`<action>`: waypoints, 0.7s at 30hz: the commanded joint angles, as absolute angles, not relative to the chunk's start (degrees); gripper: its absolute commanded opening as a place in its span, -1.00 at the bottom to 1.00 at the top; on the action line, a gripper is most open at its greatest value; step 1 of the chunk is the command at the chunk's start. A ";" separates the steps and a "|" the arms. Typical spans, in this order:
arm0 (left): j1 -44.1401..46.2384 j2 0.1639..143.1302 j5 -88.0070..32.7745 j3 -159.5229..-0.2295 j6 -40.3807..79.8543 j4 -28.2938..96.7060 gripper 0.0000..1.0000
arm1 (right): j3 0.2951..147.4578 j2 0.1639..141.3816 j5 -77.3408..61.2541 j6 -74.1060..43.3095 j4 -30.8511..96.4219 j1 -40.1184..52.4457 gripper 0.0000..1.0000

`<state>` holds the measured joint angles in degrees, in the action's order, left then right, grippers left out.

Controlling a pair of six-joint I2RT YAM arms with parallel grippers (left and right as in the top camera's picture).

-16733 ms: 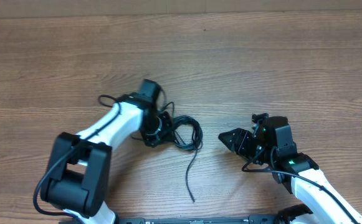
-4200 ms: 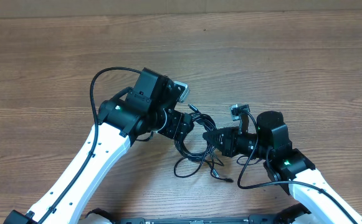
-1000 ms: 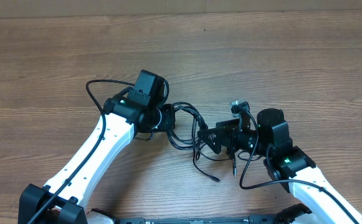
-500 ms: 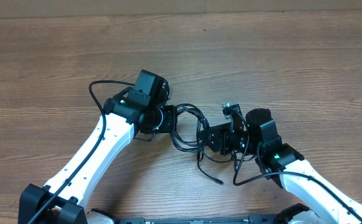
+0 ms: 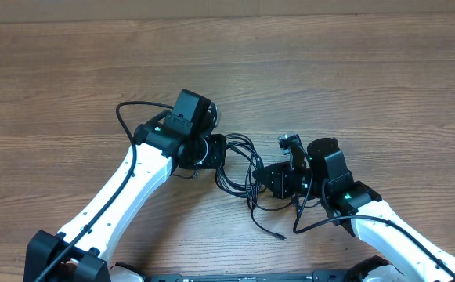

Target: Untangle cables

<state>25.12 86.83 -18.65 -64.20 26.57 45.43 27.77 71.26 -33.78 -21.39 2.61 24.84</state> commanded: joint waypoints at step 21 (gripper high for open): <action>24.40 87.00 -3.86 -64.97 27.49 45.69 -0.91 | 27.79 71.37 -54.54 -17.98 -0.40 24.69 -0.92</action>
<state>25.54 87.07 -10.85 -64.20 26.17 46.74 27.77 71.31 -48.66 -18.83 -0.08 24.77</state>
